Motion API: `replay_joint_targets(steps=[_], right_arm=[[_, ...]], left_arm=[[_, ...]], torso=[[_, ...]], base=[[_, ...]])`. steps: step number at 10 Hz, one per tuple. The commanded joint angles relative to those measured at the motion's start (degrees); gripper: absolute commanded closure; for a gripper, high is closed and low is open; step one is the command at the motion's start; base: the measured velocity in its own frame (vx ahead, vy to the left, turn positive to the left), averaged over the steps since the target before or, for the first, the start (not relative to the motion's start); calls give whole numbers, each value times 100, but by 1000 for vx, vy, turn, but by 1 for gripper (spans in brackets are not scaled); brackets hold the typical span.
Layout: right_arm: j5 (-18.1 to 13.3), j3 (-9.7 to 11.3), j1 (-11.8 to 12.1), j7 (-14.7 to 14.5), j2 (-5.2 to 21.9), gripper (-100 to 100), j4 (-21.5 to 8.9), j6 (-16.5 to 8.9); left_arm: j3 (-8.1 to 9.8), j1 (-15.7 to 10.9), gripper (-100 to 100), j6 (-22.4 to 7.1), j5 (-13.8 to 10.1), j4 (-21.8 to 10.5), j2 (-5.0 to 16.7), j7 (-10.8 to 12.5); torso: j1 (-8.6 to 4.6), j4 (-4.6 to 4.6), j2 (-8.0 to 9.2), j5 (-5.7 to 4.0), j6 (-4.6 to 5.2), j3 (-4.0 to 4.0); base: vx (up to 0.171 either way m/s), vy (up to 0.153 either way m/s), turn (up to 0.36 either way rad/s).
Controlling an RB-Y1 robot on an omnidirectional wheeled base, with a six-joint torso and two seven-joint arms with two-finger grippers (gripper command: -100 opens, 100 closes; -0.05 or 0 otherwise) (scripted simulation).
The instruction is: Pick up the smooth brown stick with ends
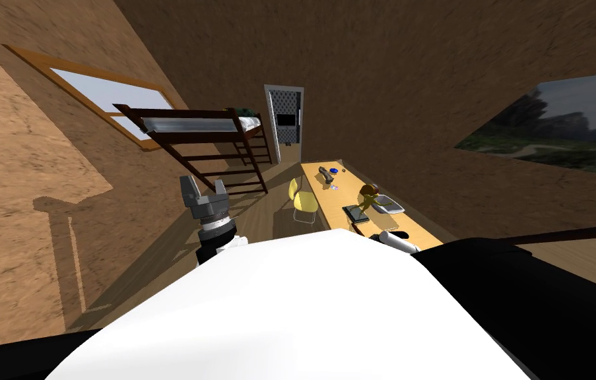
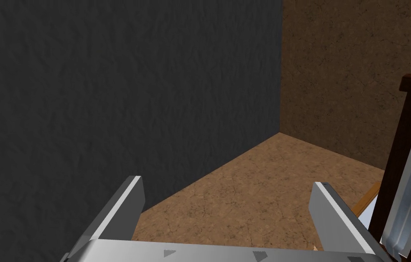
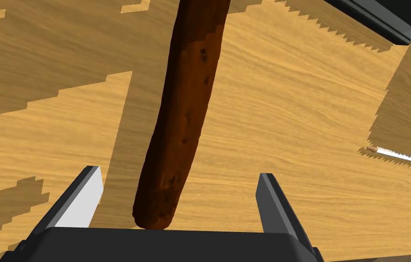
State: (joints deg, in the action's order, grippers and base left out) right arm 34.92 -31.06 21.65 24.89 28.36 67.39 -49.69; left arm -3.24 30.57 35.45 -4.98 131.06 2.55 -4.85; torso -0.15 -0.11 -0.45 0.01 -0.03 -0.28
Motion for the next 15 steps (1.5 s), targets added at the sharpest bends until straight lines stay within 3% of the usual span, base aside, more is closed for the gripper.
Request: replay_joint_targets(steps=[1, 4, 6, 7, 10, 12, 13, 14, 15], right_arm=[[135, 8, 14, 140, 61, -100, -180, -286], [245, 15, 22, 248, 117, -100, -320, -554], [433, 35, 39, 433, 206, -100, -552, -932], [433, 35, 39, 433, 206, -100, -552, -958], [619, 60, 59, 619, 286, -100, -769, -1358], [637, 57, 63, 601, 290, -100, -804, -1347], [644, 56, 65, 608, 293, 0, -805, -1370], [577, 100, -4, 563, 198, -100, -947, -1201], [544, 122, -38, 541, 151, -100, -1018, -1117]], left_arm=[[0, 0, 0, 0, 0, 0, 0, 0], [0, 0, 0, 0, 0, 0, 0, 0], [0, 0, 0, 0, 0, 0, 0, 0], [0, 0, 0, 0, 0, 0, 0, 0], [0, 0, 0, 0, 0, 0, 0, 0], [0, 0, 0, 0, 0, 0, 0, 0], [0, -1, 0, 0, 0, 0, 0, 0], [0, -1, 0, 0, 0, 0, 0, 0], [0, -1, 0, 0, 0, 0, 0, 0]], torso=[[0, 0, 0, 0, 0, 0], [-5, 0, -2, -1, 0, 0], [-10, 1, 1, -2, 0, 1], [-17, -1, -6, -4, 0, -3], [-13, 1, 4, -3, 0, 3], [-12, 1, 5, -3, 0, 2], [-3, 4, 23, -1, 0, 12], [3, 7, 36, 0, 1, 20], [-4, 8, 40, -1, 1, 23]], base=[[112, -54, -17], [110, -30, -8], [126, -51, -14], [105, -36, -1], [108, -46, -12], [70, -32, 1], [8, -4, 2], [9, -27, -28], [7, -41, -29]])
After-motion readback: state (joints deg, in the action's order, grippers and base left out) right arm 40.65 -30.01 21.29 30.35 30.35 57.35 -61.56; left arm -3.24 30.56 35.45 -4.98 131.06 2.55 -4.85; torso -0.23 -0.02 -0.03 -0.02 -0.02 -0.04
